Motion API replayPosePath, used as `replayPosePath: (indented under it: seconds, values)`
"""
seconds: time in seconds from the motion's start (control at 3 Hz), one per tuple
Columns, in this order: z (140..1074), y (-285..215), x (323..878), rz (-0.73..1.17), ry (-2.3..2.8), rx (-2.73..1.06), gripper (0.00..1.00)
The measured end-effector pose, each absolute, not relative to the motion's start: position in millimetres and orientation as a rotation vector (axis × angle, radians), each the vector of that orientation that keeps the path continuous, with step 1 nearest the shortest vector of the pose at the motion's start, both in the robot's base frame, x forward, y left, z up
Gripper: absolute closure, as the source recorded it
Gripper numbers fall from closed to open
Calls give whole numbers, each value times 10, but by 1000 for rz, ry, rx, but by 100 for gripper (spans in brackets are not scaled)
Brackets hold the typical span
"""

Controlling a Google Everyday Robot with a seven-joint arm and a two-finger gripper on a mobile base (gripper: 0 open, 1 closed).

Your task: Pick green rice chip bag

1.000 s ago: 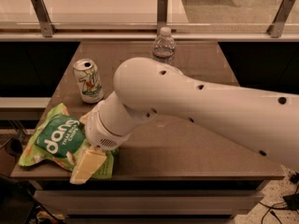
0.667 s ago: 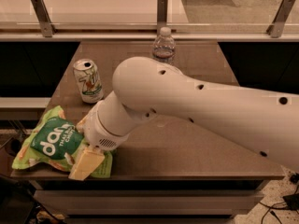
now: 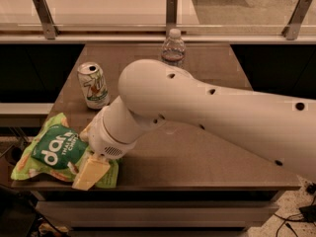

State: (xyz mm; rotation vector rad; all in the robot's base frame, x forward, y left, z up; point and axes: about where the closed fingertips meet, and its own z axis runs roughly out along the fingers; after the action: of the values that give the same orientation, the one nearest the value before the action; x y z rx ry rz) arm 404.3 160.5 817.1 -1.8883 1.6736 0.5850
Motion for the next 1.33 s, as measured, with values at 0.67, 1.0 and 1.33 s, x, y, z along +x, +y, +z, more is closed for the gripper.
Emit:
replayPosePath:
  seconds: [0.67,1.0,1.33]
  values:
    - [8333,1555,4090,576,1636,-1887,100]
    - [8548,1430,4120,574,1582,-1867,100]
    - [8697,1297,4154,575,1530,-1839,100]
